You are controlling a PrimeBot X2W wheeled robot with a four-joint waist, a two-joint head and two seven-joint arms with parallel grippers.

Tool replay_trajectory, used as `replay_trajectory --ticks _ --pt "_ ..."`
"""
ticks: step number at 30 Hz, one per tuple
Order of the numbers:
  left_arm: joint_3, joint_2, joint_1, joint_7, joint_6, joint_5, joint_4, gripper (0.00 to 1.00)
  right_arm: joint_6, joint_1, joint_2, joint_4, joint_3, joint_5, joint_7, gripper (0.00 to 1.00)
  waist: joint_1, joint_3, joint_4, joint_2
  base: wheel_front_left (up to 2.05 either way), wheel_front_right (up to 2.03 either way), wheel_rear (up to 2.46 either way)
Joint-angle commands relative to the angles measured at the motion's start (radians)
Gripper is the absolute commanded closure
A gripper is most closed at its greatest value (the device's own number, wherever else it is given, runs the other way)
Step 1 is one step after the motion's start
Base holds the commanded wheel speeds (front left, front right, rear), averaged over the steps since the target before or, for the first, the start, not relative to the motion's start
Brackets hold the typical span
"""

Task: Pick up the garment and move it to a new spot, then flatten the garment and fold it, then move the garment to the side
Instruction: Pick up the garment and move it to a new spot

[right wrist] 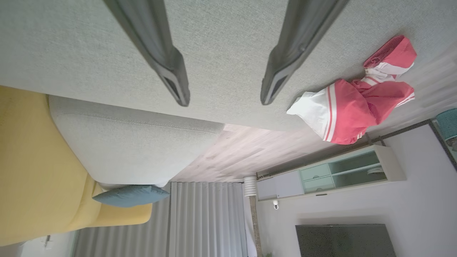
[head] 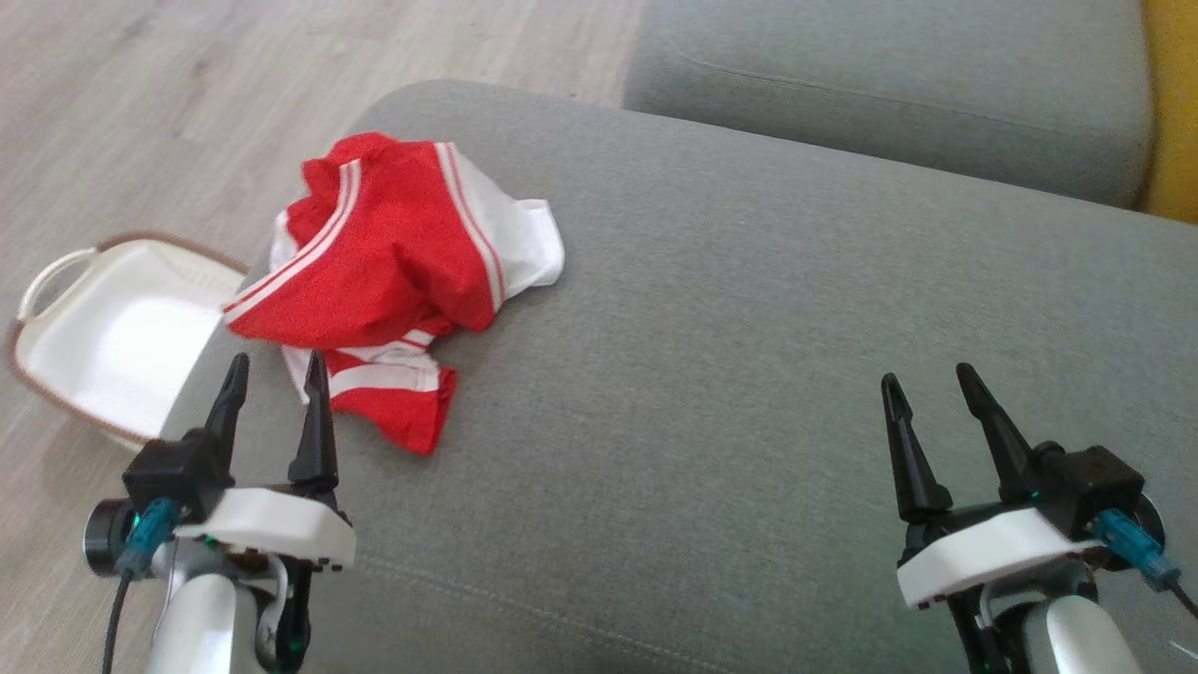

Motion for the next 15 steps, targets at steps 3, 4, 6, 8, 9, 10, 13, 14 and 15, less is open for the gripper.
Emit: replay_trajectory --ticks 3,4,6,8,9,10,13,14,15 --pt "0.047 0.014 -0.035 -0.012 0.002 -0.002 -0.045 0.00 -0.001 -0.050 -0.005 -0.051 0.025 -0.003 0.013 0.00 0.0000 0.006 0.042 -0.0001 0.00 0.00 0.00" --pt "0.050 0.014 -0.034 -0.012 0.001 -0.001 -0.046 0.00 -0.001 -0.051 -0.005 -0.054 0.026 -0.003 0.015 0.00 0.0000 0.008 0.045 -0.0001 0.00 0.00 0.00" --pt "0.055 0.012 -0.033 -0.012 -0.001 -0.001 -0.048 0.00 -0.001 -0.052 -0.005 -0.059 0.027 -0.003 0.018 0.00 0.0000 0.013 0.047 -0.0001 0.00 0.00 0.00" --pt "0.061 0.011 -0.034 -0.012 -0.001 0.000 -0.051 0.00 -0.001 -0.055 -0.005 -0.062 0.028 -0.005 0.023 0.00 0.0000 0.020 0.045 -0.0001 0.00 0.00 0.00" --pt "0.064 0.010 -0.034 -0.012 0.000 0.001 -0.054 0.00 -0.001 -0.057 -0.005 -0.065 0.029 -0.006 0.025 0.00 0.0000 0.025 0.042 -0.0001 0.00 0.00 0.00" --pt "0.067 0.008 -0.036 -0.012 0.002 0.001 -0.056 0.00 -0.001 -0.059 -0.005 -0.066 0.030 -0.007 0.027 0.00 0.0000 0.030 0.039 -0.0001 0.00 0.00 0.00" --pt "0.073 0.006 -0.048 -0.012 0.002 0.004 -0.060 0.00 -0.001 -0.066 -0.005 -0.073 0.030 -0.011 0.036 0.00 0.0000 0.052 0.025 -0.0001 0.00 0.00 0.00" --pt "0.074 0.005 -0.053 -0.012 0.001 0.005 -0.059 0.00 -0.001 -0.070 -0.005 -0.076 0.030 -0.013 0.039 0.00 0.0000 0.062 0.020 -0.0001 0.00 0.00 0.00" --pt "0.074 0.005 -0.053 -0.012 0.001 0.005 -0.059 0.00 -0.001 -0.070 -0.005 -0.076 0.030 -0.013 0.039 0.00 0.0000 0.062 0.020 -0.0001 0.00 0.00 0.00"
